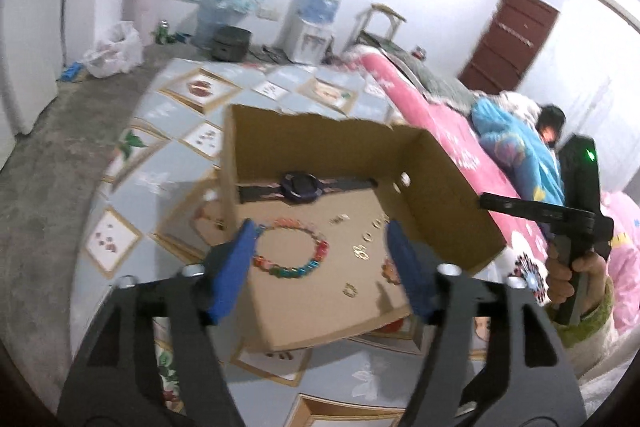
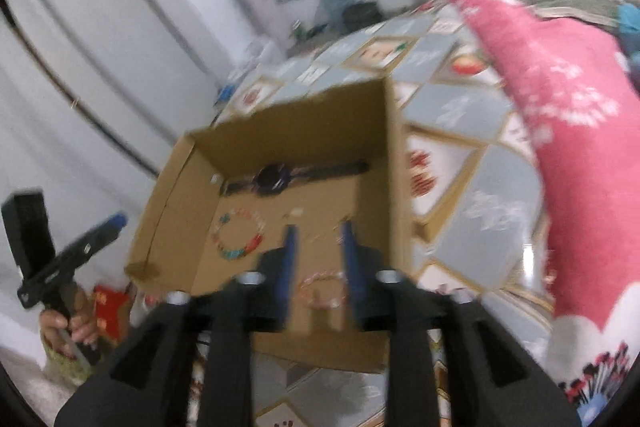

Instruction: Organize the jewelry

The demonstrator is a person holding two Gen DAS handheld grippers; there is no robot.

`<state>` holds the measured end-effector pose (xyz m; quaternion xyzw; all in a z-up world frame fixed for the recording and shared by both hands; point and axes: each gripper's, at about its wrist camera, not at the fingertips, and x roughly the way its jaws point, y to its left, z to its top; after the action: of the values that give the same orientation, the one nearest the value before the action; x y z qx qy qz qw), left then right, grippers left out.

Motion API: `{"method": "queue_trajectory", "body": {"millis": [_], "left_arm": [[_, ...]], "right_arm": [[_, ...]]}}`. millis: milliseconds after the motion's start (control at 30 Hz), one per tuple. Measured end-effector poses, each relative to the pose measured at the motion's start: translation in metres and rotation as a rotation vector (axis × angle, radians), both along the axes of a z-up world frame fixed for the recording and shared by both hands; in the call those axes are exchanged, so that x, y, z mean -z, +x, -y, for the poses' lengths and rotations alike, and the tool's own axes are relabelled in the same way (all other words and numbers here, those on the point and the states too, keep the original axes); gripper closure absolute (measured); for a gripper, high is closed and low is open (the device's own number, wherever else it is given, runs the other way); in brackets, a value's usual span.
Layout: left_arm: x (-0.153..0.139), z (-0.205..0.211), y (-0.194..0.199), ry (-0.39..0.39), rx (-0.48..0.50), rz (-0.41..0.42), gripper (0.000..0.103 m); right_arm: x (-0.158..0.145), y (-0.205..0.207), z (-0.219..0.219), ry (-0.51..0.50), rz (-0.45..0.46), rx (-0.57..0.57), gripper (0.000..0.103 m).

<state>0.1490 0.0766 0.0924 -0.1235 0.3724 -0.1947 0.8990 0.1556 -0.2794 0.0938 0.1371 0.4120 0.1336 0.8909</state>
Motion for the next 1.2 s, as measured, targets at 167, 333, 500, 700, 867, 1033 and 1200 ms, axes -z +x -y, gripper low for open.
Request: {"method": "queue_trajectory", "body": {"millis": [167,333,500,700,867,1033,1200], "left_arm": [[0.024,-0.026,0.009,-0.129,-0.058,-0.123,0.024],[0.067,-0.023,0.020,-0.288,-0.025,-0.295,0.021],[0.071,-0.017,0.015,-0.269,-0.056,-0.288,0.021],[0.065,-0.003,-0.001,-0.162,-0.056,-0.261,0.021],[0.067,-0.006,-0.026,-0.183,-0.058,-0.252,0.021],[0.068,-0.005,-0.043,-0.171,-0.058,-0.225,0.021],[0.069,-0.007,-0.049,-0.152,-0.074,-0.177,0.021]], "right_arm": [[0.010,-0.006,0.039,0.066,0.003,0.146,0.053],[0.056,0.010,0.052,0.232,-0.182,0.101,0.053],[0.071,0.013,0.036,0.241,-0.210,0.041,0.053],[0.064,0.006,0.014,0.115,-0.194,0.040,0.053],[0.065,-0.016,0.010,0.098,-0.181,0.059,0.053],[0.066,-0.041,0.008,0.071,-0.161,0.079,0.053],[0.070,-0.057,0.012,0.109,-0.120,0.117,0.053]]}}
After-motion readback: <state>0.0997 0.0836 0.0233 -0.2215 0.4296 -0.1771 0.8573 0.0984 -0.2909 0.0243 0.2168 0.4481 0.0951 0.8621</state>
